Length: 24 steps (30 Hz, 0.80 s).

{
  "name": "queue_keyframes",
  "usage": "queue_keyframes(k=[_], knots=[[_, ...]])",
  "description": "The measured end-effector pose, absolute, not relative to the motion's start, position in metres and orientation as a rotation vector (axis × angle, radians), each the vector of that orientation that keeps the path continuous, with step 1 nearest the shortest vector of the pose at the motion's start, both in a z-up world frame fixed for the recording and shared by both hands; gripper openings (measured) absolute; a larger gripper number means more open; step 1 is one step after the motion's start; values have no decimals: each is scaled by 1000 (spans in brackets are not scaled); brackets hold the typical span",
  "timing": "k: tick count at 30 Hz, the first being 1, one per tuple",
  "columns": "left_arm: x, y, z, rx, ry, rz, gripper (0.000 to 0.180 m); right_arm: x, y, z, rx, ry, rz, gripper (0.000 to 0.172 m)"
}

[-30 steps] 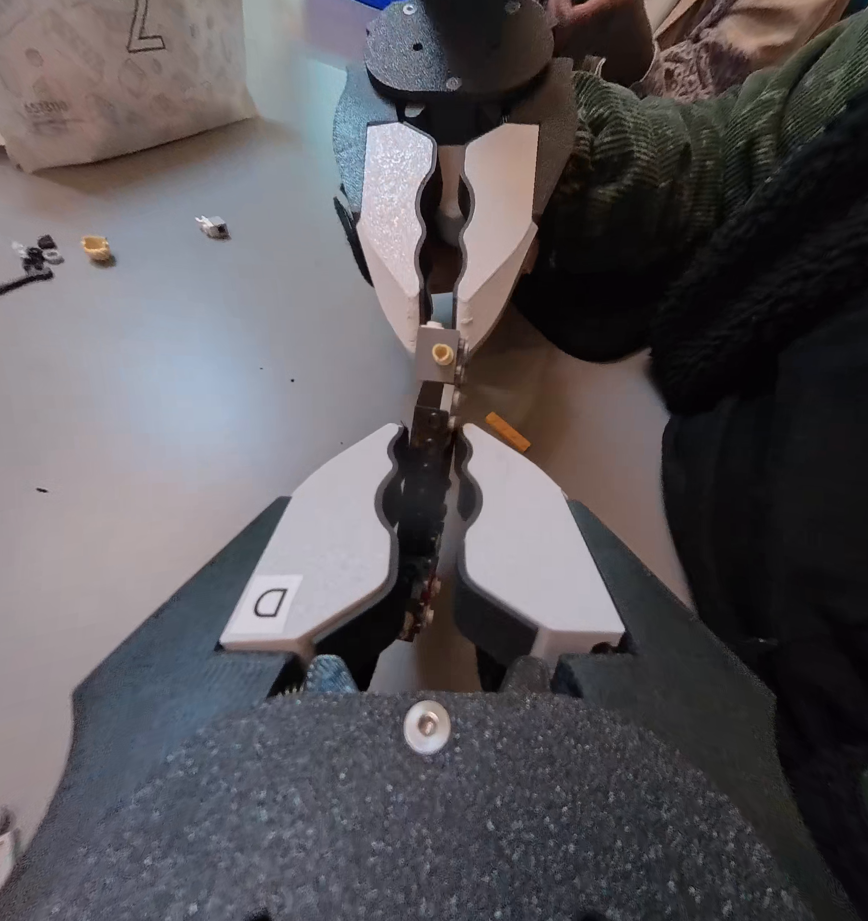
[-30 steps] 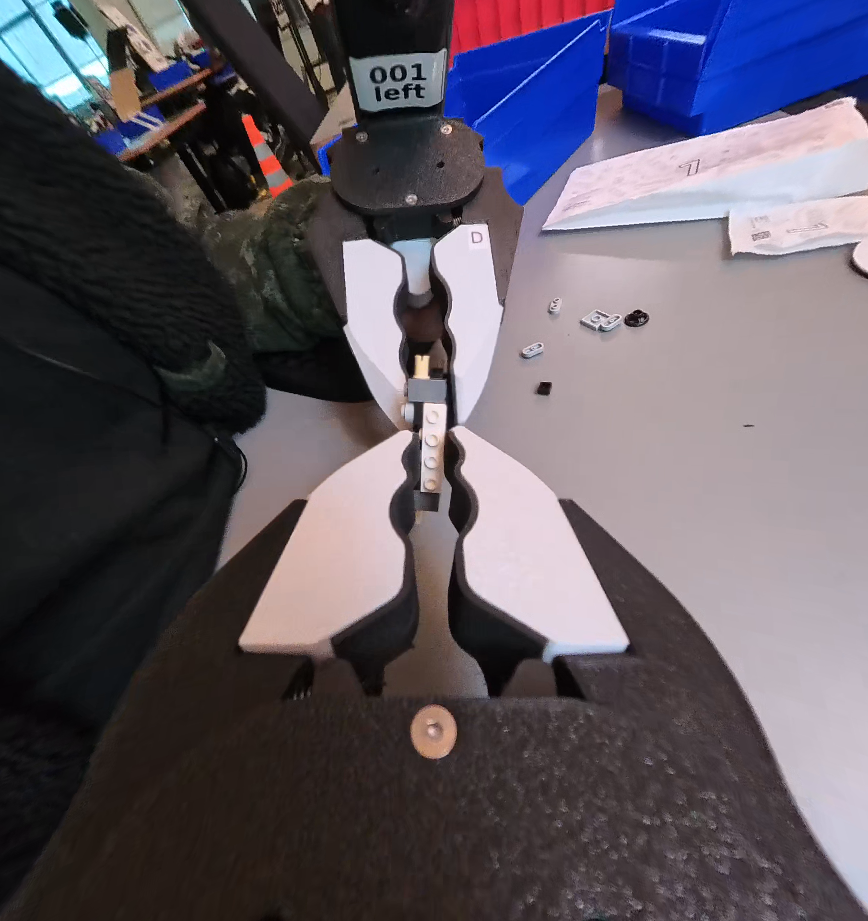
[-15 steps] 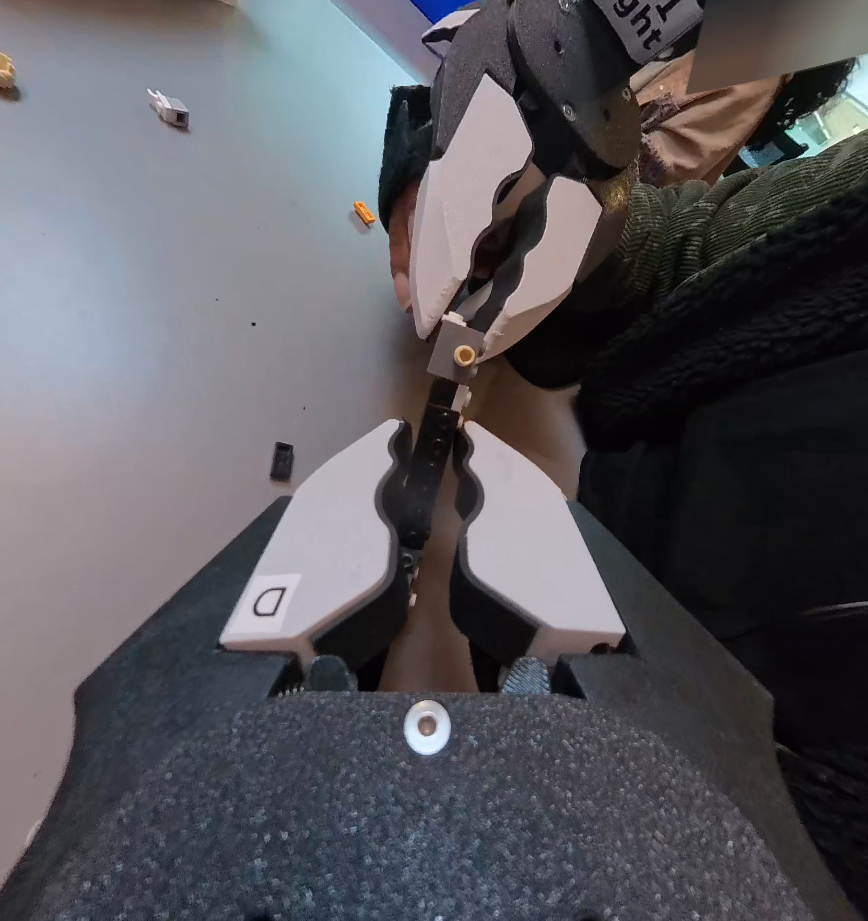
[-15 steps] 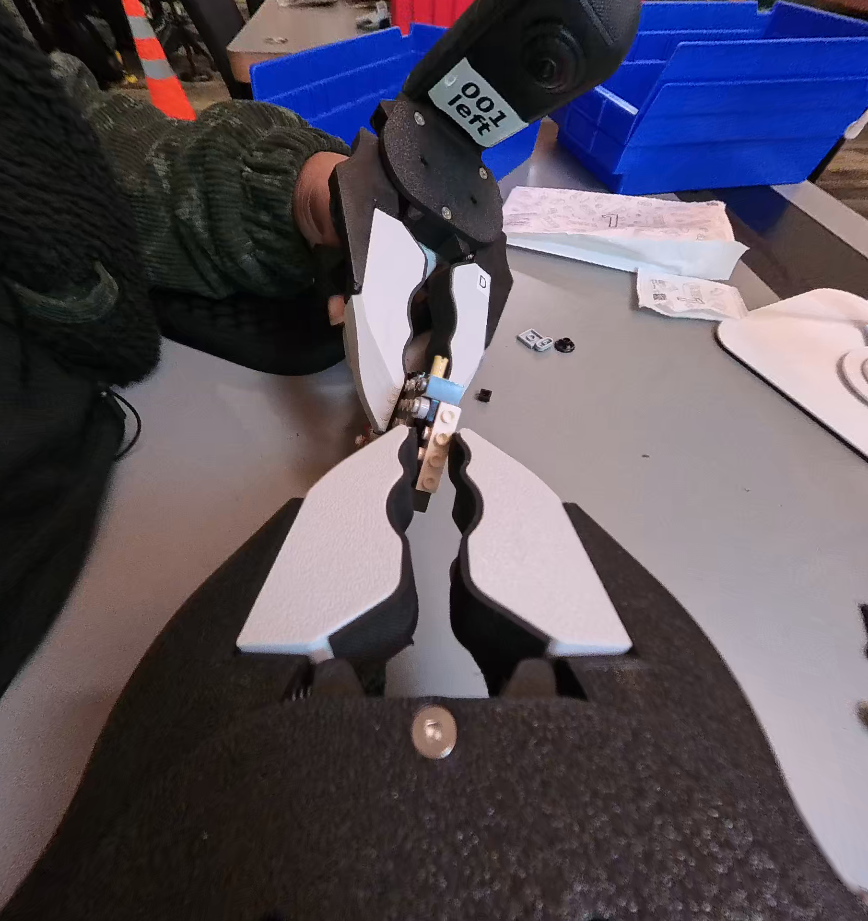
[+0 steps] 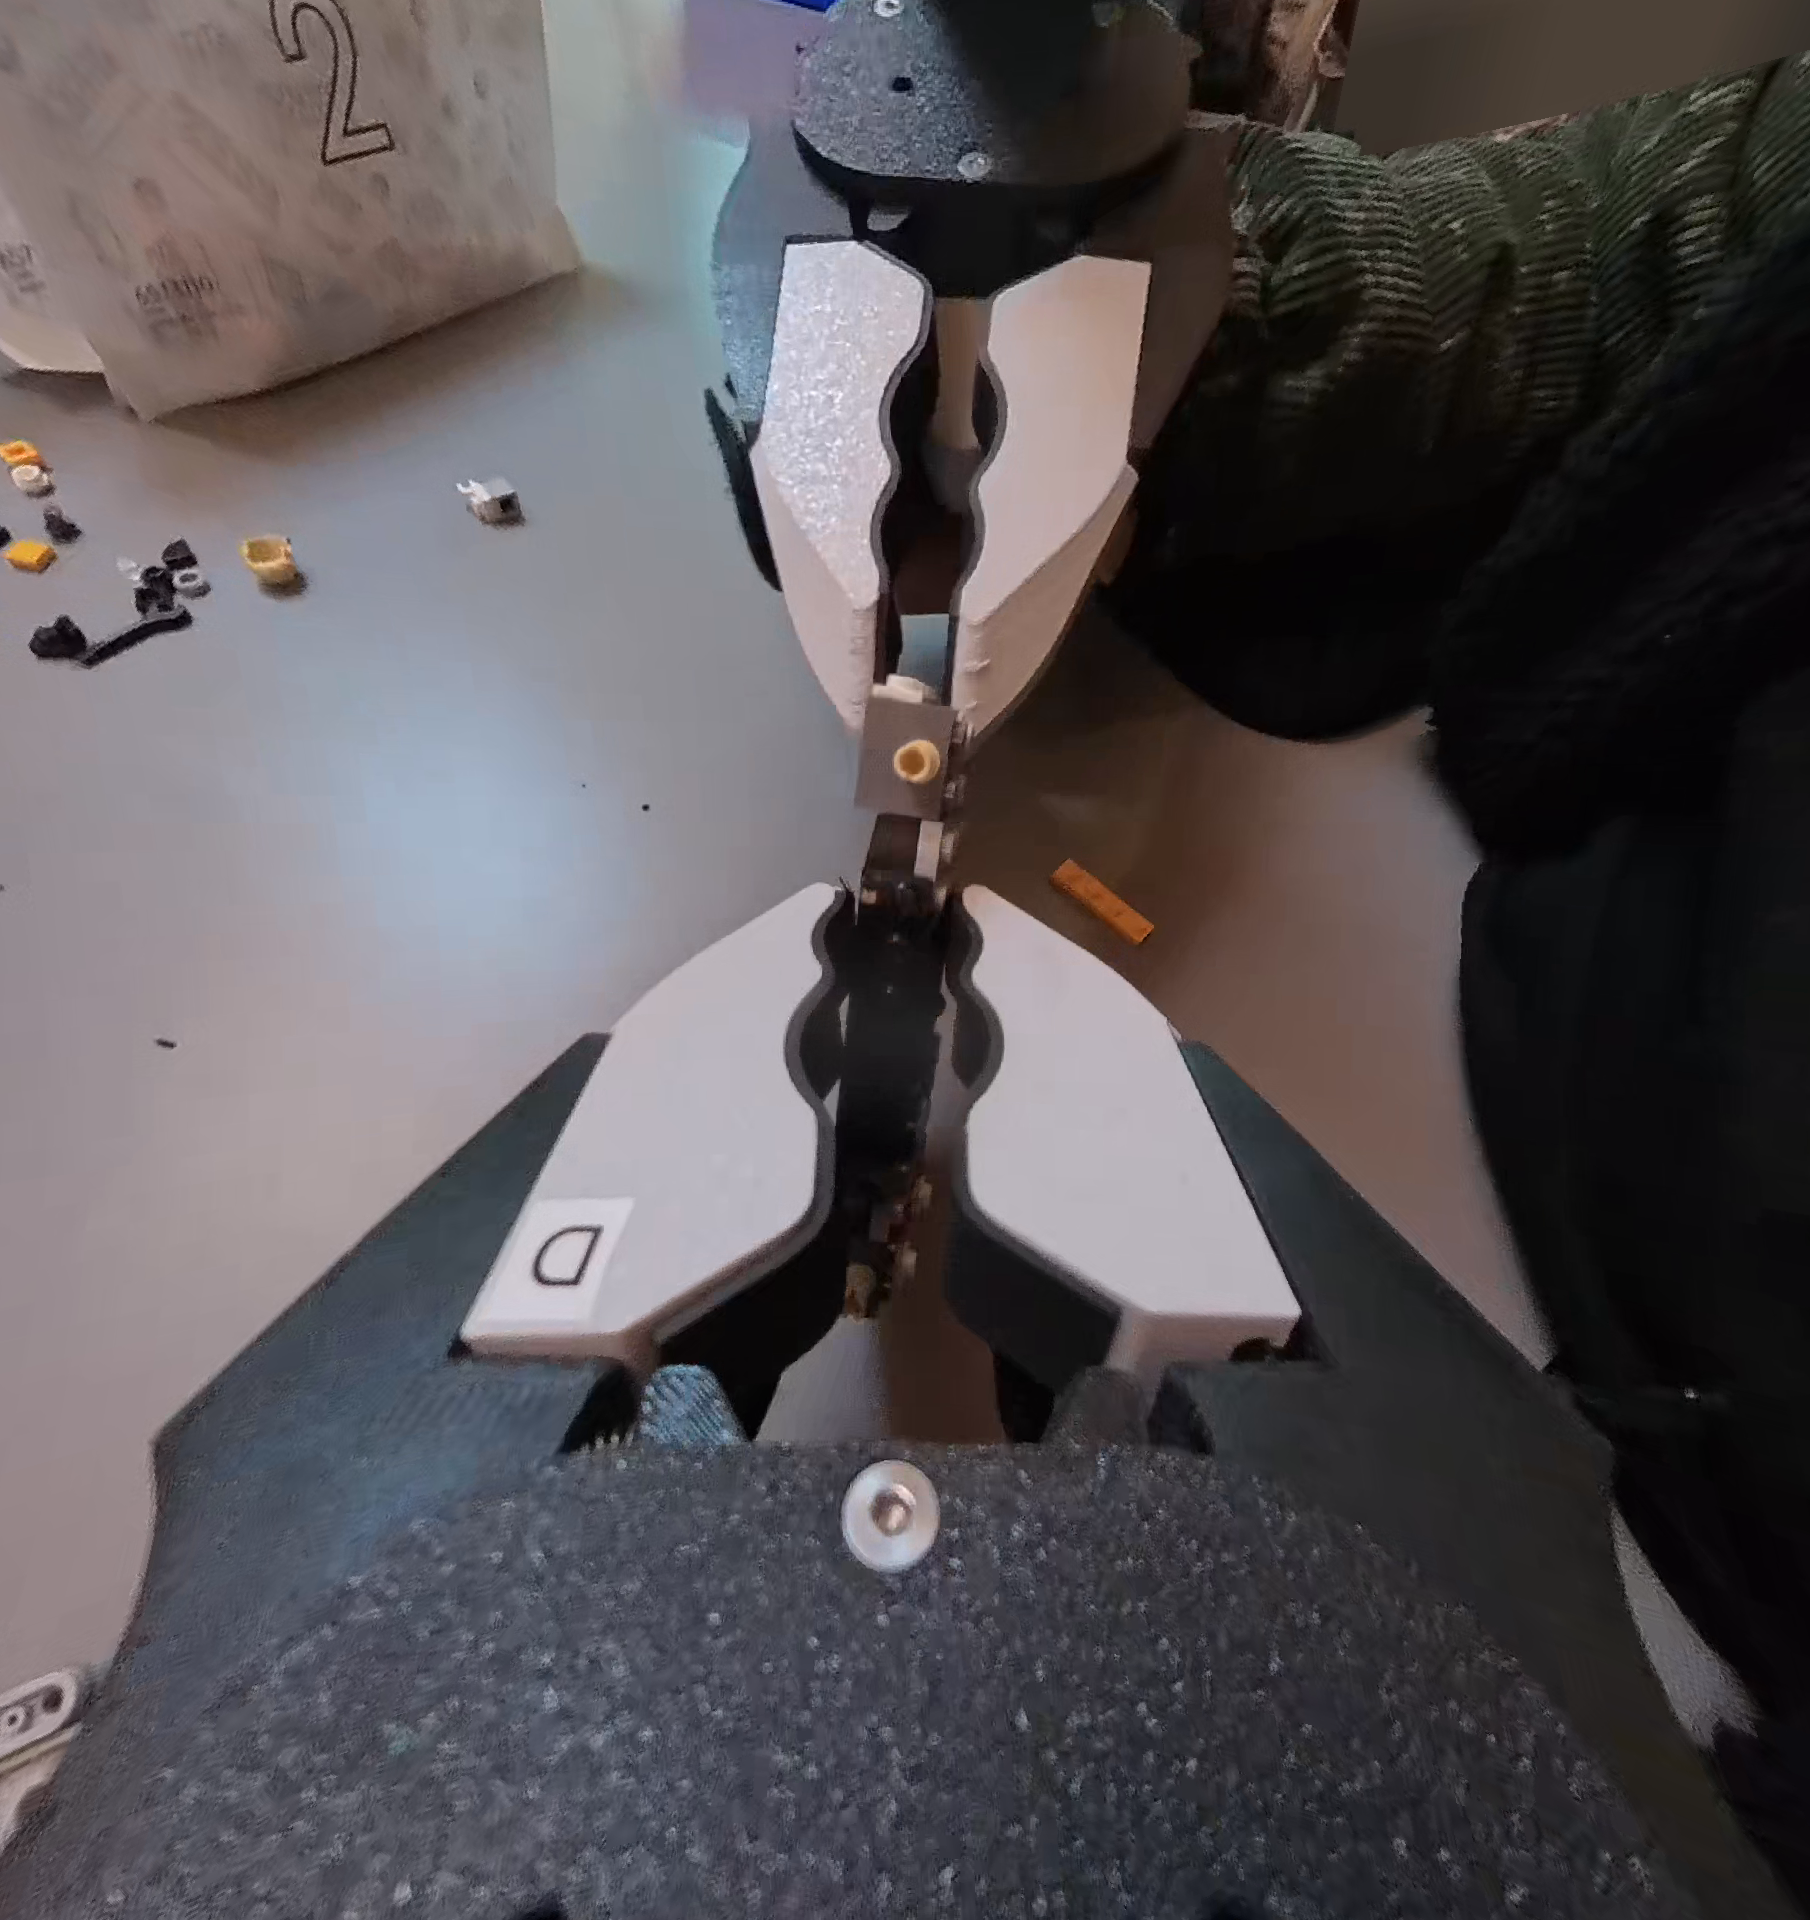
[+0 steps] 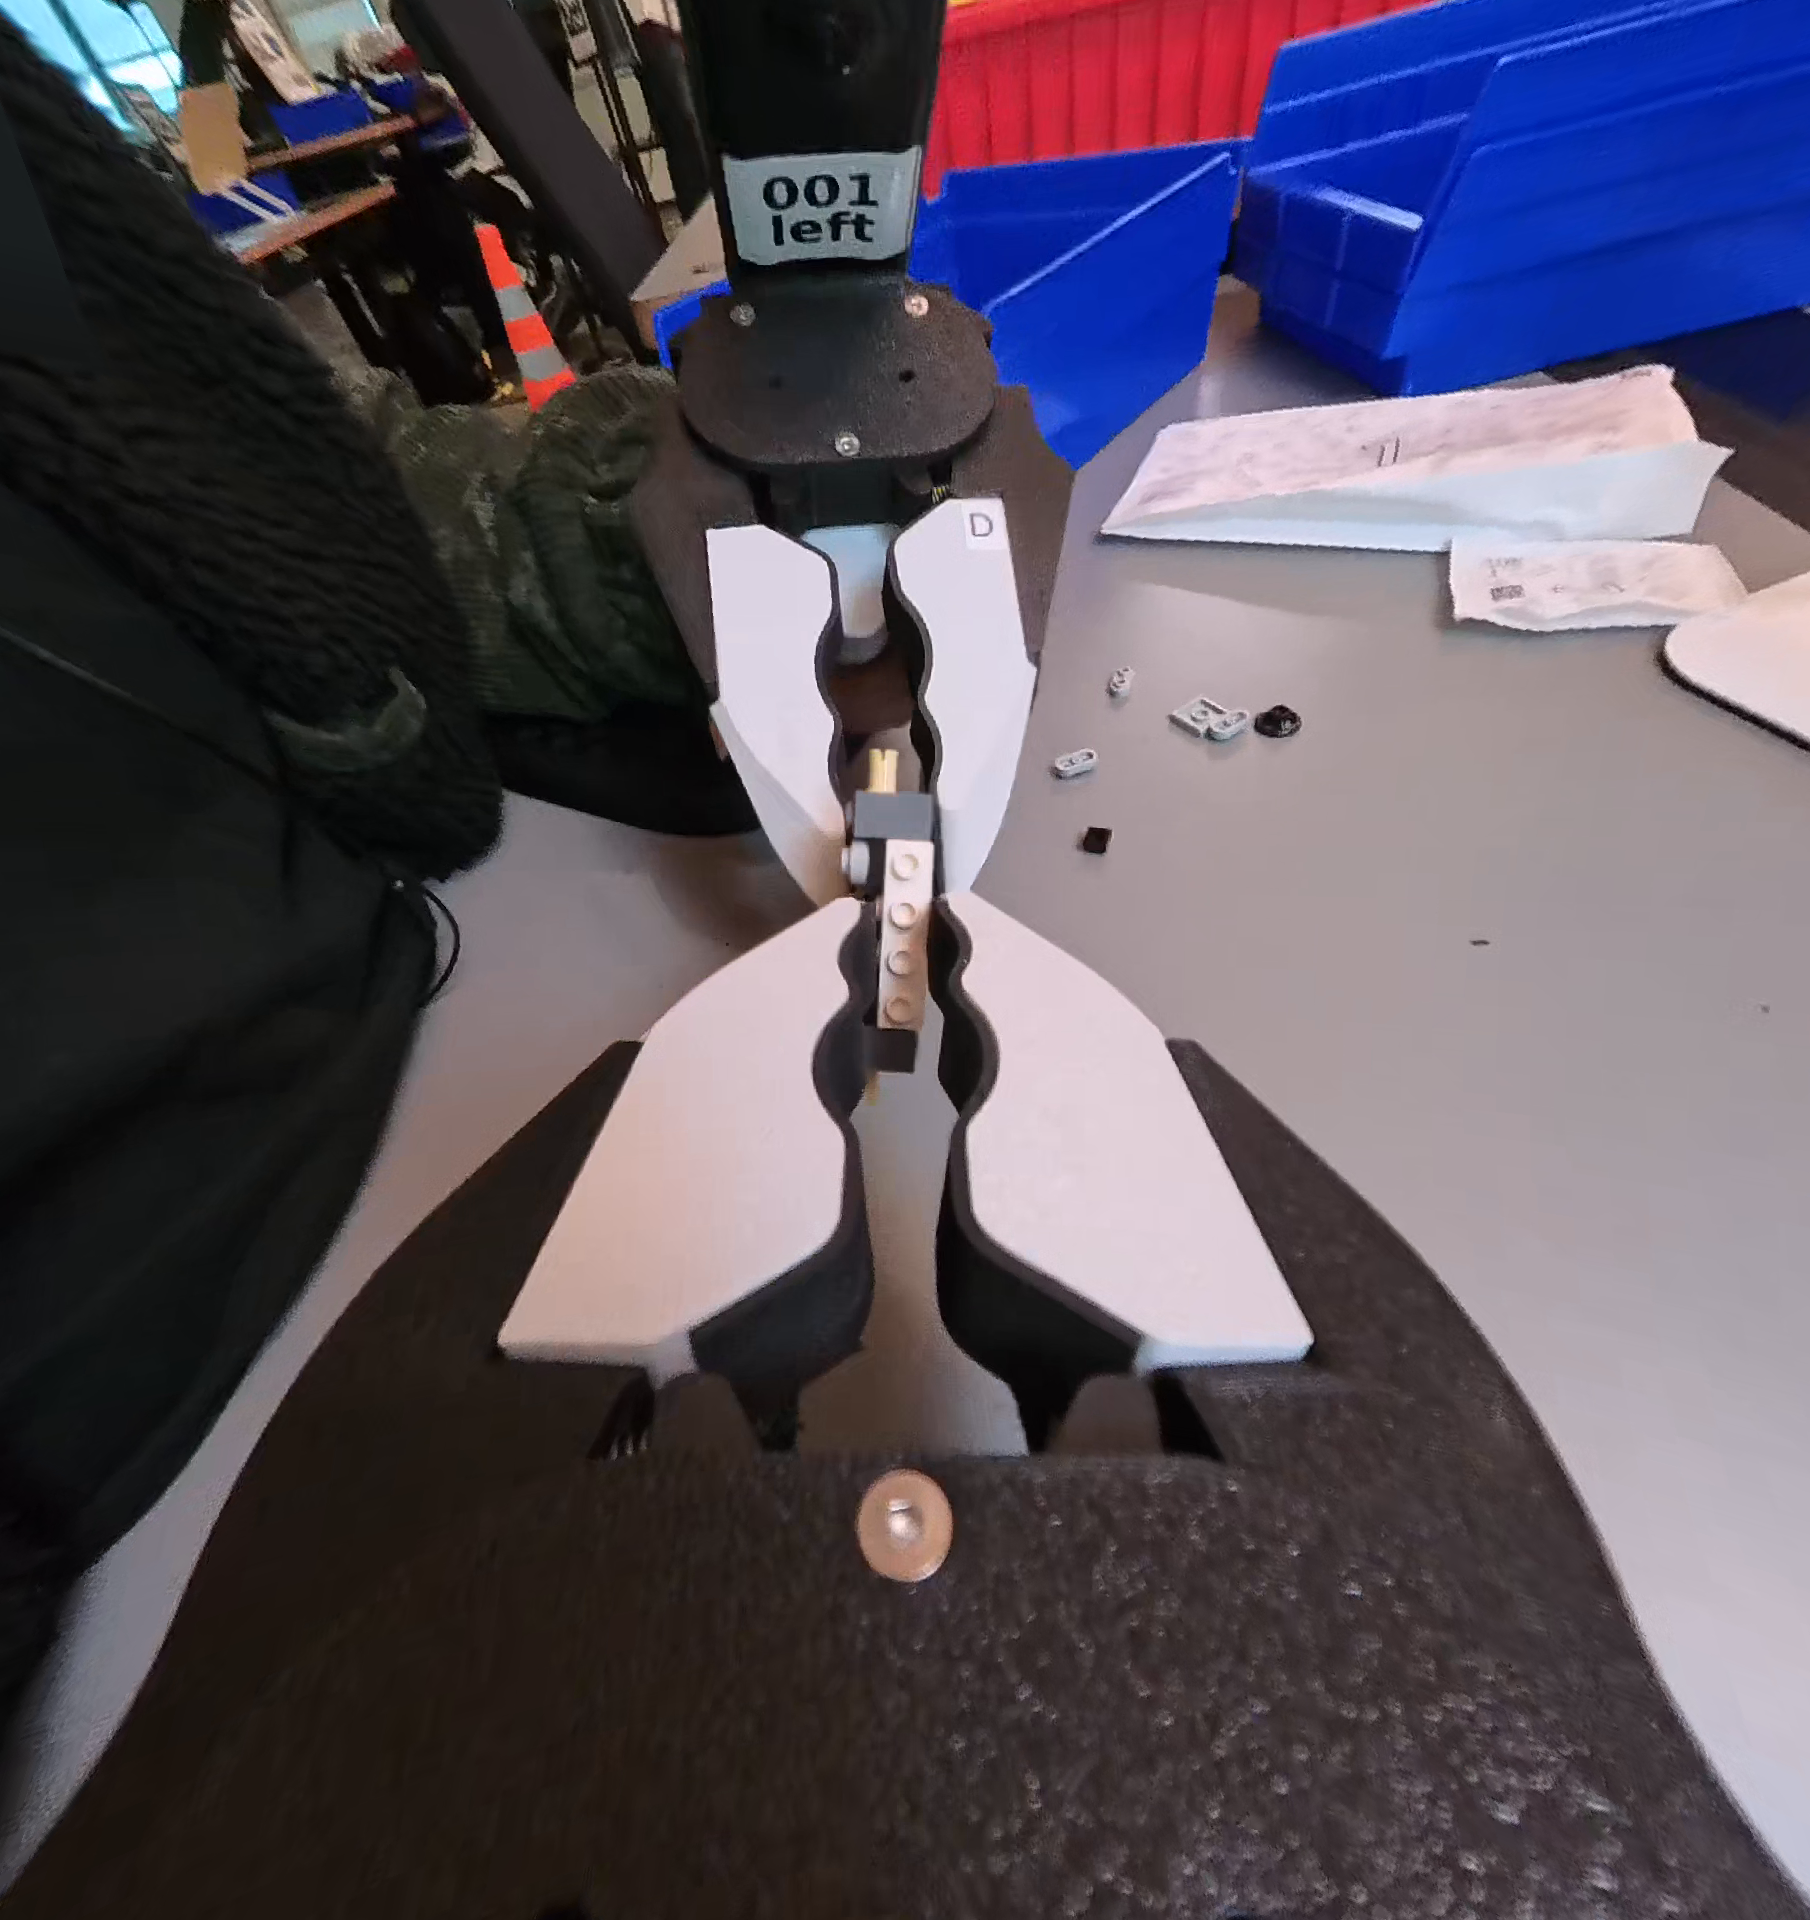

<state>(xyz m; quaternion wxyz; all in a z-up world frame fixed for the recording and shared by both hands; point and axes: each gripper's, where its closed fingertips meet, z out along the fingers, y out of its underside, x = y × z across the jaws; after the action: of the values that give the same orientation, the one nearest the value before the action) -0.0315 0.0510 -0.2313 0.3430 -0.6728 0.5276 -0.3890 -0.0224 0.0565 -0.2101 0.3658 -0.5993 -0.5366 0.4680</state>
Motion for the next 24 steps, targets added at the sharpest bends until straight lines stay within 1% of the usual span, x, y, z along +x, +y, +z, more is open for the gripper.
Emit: queue_keyframes(k=[6,16,17,18,19,24], knots=[[-28,42,-232,-1693,1473,-913,12,-21,52,-210,-1503,-1438,1165,12],[-27,34,-234,-1685,1524,-947,12,-21,44,-210,-1475,-1501,1157,12],[-27,34,-234,-1682,1525,-945,12,-21,42,-210,-1473,-1512,1161,16],[-27,34,-234,-1683,1524,-942,12,-20,37,-208,-1460,-1532,1191,28],[-26,33,-234,-1683,1524,-944,12,-21,35,-207,-1460,-1535,1201,29],[-25,30,-234,-1670,1540,-950,12,-26,37,-207,-1433,-1540,1099,17]])
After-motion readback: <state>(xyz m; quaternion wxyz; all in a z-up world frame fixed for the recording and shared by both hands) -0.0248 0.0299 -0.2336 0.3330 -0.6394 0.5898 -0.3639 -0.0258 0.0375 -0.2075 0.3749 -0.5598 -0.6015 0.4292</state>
